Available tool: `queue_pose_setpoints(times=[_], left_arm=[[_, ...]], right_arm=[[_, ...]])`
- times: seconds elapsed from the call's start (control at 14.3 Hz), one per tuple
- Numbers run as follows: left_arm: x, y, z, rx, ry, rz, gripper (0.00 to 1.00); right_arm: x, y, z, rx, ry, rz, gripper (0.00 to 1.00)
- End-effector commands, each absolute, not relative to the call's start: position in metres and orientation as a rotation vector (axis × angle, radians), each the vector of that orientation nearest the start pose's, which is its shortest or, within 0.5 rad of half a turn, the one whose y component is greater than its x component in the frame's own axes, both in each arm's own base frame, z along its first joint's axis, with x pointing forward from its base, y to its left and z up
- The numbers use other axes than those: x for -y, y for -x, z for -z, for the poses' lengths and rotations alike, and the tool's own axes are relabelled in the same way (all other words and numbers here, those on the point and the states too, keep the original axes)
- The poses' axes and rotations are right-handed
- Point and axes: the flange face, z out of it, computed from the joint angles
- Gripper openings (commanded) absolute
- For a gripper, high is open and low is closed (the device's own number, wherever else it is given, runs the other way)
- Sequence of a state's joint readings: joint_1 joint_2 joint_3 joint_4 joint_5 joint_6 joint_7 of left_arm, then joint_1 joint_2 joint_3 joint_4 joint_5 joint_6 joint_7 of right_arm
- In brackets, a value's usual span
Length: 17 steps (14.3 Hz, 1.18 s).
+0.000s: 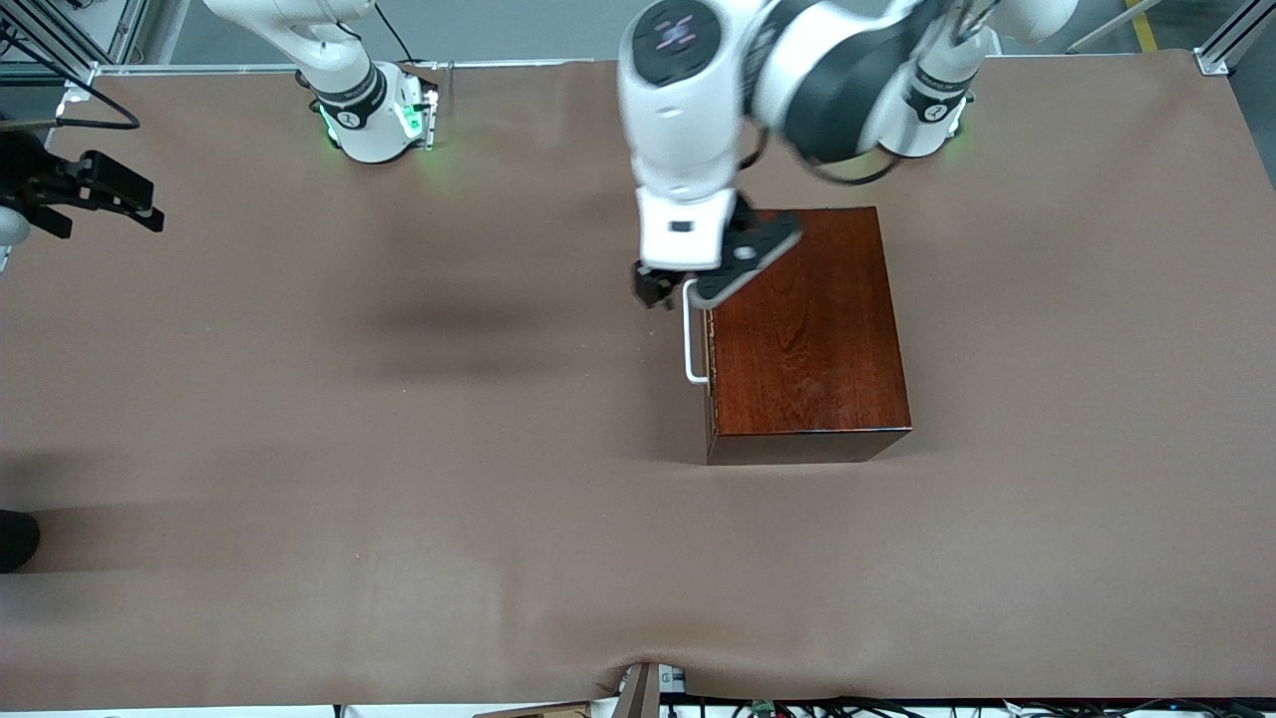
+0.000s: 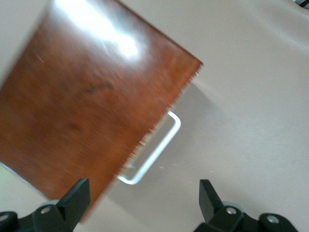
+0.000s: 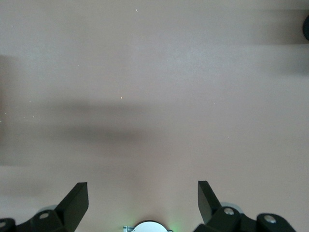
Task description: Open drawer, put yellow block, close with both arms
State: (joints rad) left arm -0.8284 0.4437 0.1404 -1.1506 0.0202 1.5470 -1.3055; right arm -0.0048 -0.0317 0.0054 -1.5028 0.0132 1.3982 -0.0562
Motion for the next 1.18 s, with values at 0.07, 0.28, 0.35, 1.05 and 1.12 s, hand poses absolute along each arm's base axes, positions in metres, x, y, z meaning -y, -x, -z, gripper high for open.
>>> queue_pose_setpoints(times=[0.07,0.28,0.35,1.05,1.12], left_arm=[[0.349,-0.51,-0.591,0.576,2.982,-0.009,1.0],[0.265,-0.507,-0.612,0.345,3.038,-0.057,1.0],[0.237,-0.509,-0.617,0.308,3.048,-0.063,1.0],[0.018,-0.531,-0.624,0.059,3.102,-0.107,1.0],[0.017,-0.535,-0.636,0.036,3.106,-0.067,1.0]], right_arm=[[0.001,-0.522,-0.666,0.091,3.129,-0.1,1.0],[0.001,-0.522,-0.666,0.087,3.134,-0.103,1.0],[0.002,-0.522,-0.666,0.085,3.135,-0.103,1.0],[0.005,-0.521,-0.665,0.076,3.132,-0.11,1.0],[0.005,-0.521,-0.665,0.076,3.132,-0.108,1.0]])
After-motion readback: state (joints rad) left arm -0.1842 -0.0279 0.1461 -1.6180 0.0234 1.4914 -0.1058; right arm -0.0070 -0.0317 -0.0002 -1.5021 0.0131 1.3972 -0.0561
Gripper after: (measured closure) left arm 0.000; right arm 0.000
